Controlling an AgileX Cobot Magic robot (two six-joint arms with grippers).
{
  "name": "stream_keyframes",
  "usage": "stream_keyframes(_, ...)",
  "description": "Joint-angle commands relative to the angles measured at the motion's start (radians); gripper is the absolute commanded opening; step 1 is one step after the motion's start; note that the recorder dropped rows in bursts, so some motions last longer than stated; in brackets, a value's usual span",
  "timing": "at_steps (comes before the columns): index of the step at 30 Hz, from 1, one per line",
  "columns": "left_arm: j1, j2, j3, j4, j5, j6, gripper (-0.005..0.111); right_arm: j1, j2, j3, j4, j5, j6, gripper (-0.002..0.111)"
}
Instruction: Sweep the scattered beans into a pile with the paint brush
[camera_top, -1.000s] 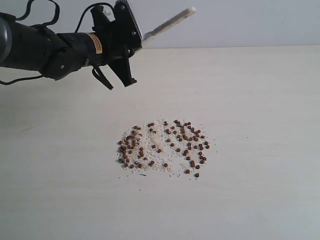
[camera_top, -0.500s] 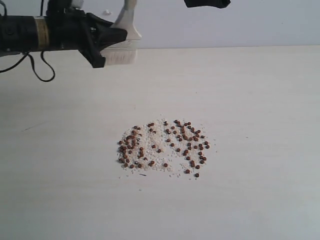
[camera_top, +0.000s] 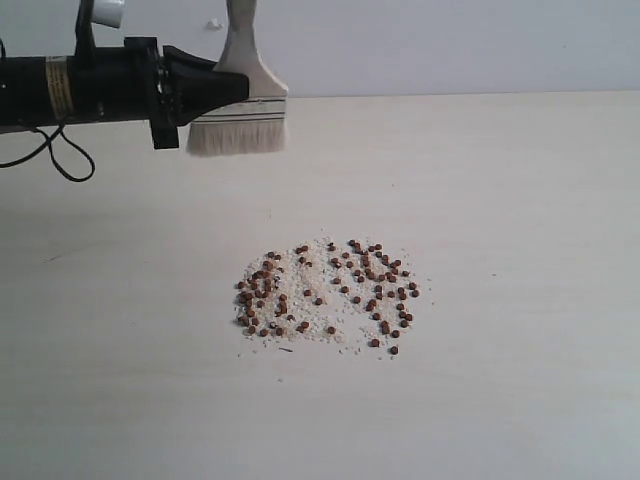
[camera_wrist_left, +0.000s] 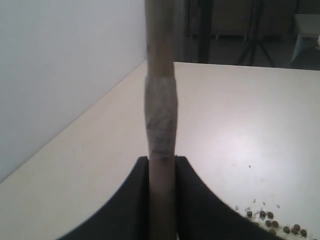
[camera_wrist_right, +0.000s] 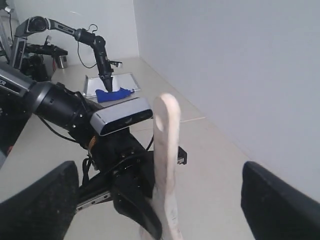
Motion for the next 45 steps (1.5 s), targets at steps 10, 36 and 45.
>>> stream_keyframes(10, -0.097, -0.002, 0.0, -0.065, -0.02, -0.011, 0.0, 0.004, 0.108, 0.001, 0.05, 0.014, -0.067, 0.081)
stream_keyframes(36, -0.134, -0.002, -0.058, -0.036, -0.02, -0.16, 0.0, 0.08, 0.108, 0.001, -0.03, 0.014, 0.007, 0.058)
stream_keyframes(45, -0.136, -0.002, -0.058, -0.007, -0.02, -0.16, 0.0, 0.08, 0.108, 0.001, 0.002, 0.014, 0.007, 0.058)
